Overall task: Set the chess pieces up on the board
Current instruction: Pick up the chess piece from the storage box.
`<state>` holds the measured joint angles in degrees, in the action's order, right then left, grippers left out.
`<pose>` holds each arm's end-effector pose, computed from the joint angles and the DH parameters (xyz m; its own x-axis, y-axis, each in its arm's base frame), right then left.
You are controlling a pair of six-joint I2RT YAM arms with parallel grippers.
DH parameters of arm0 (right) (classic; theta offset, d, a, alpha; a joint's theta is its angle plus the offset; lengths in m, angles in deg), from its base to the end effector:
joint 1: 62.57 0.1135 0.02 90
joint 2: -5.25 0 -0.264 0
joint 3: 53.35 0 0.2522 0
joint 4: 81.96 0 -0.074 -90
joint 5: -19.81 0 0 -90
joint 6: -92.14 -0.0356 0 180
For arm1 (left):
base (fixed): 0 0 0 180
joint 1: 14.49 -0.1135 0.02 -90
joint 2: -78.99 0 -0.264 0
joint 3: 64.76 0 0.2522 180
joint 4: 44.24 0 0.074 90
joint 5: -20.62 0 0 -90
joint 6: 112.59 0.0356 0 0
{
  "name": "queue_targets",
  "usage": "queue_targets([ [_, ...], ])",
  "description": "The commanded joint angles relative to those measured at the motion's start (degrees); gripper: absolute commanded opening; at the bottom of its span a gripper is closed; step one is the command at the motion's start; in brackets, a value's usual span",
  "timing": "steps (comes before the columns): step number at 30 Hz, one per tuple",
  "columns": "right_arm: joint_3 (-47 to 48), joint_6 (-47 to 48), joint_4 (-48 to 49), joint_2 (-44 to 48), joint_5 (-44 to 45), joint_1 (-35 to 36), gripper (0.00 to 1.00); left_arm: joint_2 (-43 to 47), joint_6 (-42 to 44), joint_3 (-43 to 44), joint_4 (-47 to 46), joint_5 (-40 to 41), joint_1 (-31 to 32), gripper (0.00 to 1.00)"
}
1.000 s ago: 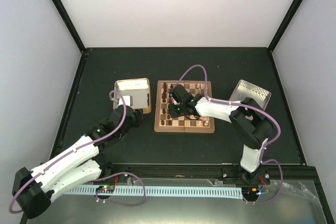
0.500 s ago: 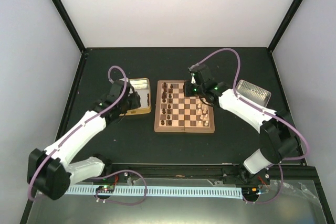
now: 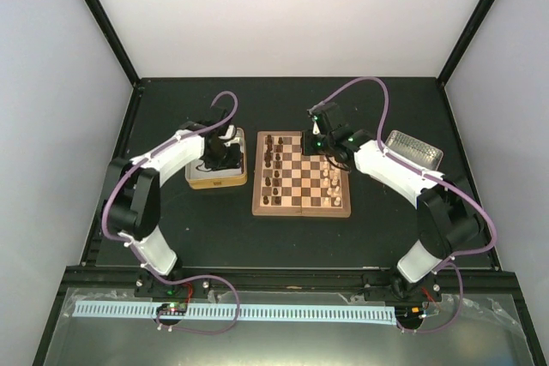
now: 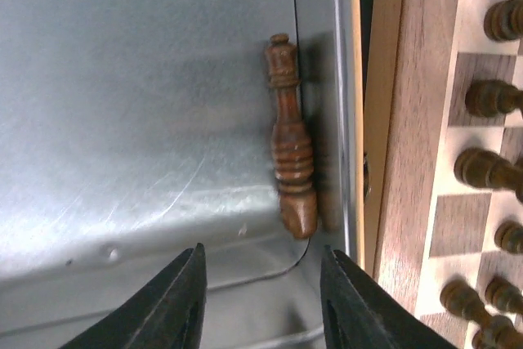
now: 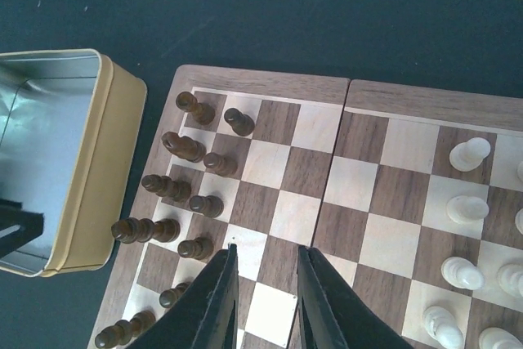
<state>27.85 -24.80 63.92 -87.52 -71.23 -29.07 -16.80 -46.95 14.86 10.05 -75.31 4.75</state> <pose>0.2968 0.1972 0.2482 -0.7868 0.0225 -0.6169 -0.2310 0.9160 0.3281 0.3061 -0.1107 0.2028 -0.9592 -0.0997 -0.2645 -0.0387 0.9732 -0.2267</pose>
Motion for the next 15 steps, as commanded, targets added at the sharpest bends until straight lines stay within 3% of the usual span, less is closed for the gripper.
queue_targets([
  [1, 0.3, -0.1, 0.6, -0.2, -0.6, -0.4, 0.23, -4.4, 0.9, 4.8, -2.5, -6.5, -2.3, 0.37],
  [8, 1.6, -0.9, -1.0, -1.8, -2.4, -1.0, 0.23, -11.2, 1.0, 8.6, -3.2, -14.2, -5.1, 0.34],
  [15, 2.4, -1.5, -1.2, -3.6, -4.4, -1.5, 0.22, -15.4, 1.3, 12.9, -1.3, -13.4, -5.9, 0.33],
])
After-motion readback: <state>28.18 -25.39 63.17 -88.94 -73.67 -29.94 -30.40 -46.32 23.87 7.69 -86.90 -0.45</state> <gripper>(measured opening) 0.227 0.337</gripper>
